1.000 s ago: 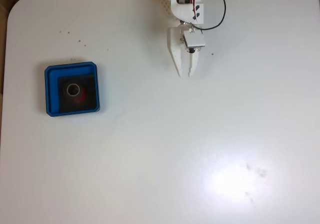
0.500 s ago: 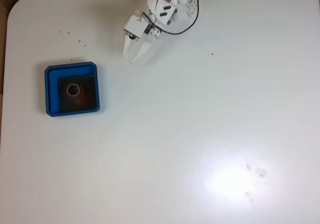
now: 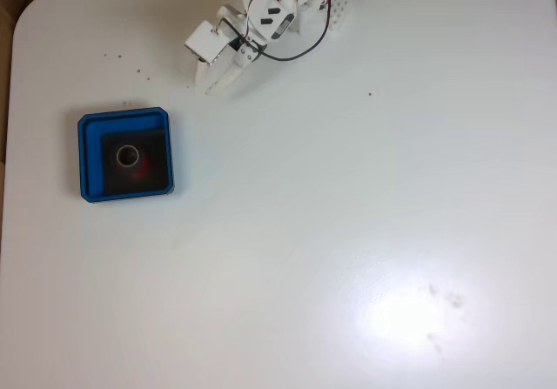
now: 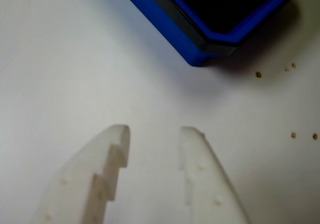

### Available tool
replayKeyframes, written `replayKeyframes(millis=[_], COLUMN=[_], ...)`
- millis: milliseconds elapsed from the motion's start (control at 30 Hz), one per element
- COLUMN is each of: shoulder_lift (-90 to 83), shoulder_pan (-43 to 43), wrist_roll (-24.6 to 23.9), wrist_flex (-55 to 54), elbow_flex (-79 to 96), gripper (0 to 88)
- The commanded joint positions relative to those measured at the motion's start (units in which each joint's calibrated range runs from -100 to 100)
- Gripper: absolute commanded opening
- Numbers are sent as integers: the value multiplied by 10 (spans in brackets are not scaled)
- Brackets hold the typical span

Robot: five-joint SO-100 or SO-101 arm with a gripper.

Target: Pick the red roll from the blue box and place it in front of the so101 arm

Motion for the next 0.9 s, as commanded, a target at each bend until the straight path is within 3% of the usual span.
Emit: replayKeyframes(millis=[0,367,633,867], shoulder_lift=[159,583,821,914], shoulder_pan=[5,5,10,13], wrist_roll=[2,-3,2,3], wrist_flex=[-10,-9,-10,-10], elbow_flex=[-201,-618,-781,-830], gripper=[33,34,35,48])
